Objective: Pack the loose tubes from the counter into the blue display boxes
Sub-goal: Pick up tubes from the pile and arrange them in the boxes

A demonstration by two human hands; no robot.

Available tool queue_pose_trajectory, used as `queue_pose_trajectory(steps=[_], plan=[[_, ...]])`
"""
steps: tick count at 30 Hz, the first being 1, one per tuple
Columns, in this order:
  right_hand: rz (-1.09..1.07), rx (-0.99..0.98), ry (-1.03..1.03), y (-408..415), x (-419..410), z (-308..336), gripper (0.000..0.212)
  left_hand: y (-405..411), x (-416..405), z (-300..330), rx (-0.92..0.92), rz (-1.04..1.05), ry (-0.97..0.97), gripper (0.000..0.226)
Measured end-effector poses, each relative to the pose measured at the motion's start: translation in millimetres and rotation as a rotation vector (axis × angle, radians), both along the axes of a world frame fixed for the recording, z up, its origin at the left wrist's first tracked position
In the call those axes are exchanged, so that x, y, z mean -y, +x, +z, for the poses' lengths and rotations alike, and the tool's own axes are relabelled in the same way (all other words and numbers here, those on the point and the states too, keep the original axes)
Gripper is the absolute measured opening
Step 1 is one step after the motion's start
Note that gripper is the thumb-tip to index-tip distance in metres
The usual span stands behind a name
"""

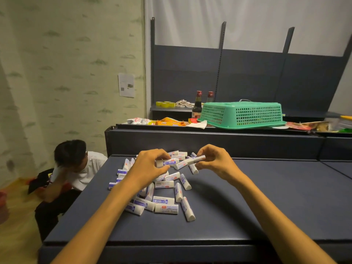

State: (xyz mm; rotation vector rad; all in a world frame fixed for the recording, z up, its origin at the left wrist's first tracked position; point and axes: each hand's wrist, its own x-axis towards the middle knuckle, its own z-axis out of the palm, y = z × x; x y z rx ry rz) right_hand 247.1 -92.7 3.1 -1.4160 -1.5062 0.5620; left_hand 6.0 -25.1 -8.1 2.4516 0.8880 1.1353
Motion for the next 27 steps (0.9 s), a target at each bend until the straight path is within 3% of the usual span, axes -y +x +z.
queue_pose_trajectory(steps=[11, 27], plan=[[-0.128, 0.51, 0.167, 24, 55, -20, 0.025, 26, 19, -6, -0.034, -0.046, 0.077, 0.026], [-0.361, 0.627, 0.185, 169, 208, -25, 0.027, 193, 119, -3, -0.092, -0.182, 0.193, 0.026]])
